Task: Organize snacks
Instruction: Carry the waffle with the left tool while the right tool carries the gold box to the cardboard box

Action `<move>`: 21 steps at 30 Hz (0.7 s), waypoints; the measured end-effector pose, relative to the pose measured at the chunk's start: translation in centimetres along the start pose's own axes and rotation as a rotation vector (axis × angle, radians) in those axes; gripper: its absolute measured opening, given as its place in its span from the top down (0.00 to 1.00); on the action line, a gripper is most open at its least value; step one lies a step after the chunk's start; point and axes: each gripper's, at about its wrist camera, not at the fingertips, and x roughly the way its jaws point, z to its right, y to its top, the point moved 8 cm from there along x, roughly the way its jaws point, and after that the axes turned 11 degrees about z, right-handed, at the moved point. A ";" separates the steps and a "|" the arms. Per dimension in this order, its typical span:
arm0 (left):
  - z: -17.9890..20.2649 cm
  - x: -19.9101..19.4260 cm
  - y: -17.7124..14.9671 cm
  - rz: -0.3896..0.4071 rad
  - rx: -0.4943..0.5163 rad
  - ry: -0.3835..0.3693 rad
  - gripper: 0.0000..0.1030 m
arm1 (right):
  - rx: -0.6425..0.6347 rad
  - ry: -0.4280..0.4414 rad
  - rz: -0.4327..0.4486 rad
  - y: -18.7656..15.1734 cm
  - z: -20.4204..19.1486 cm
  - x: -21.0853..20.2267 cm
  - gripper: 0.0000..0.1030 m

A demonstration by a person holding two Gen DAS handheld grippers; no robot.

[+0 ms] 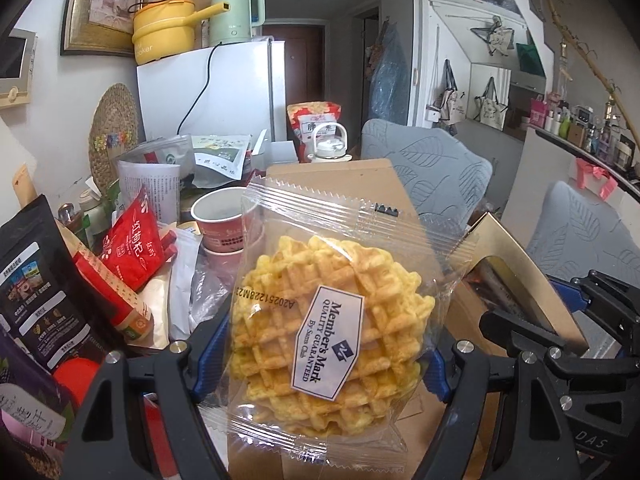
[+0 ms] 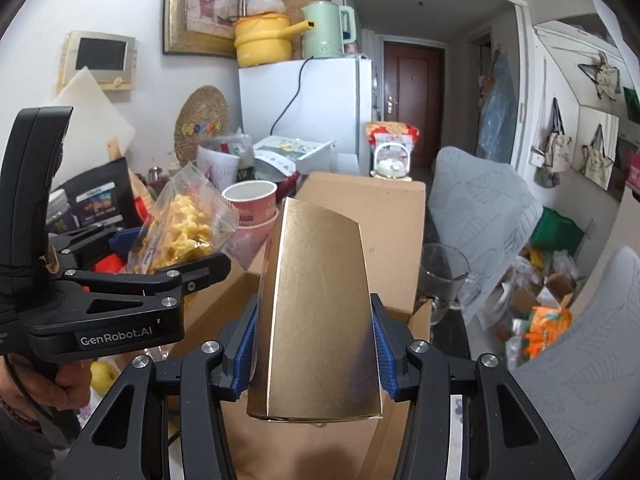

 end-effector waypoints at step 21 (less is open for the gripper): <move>-2.5 7.8 -5.1 -0.227 -0.011 0.090 0.24 | 0.026 -0.035 -0.300 -4.2 0.8 7.7 0.52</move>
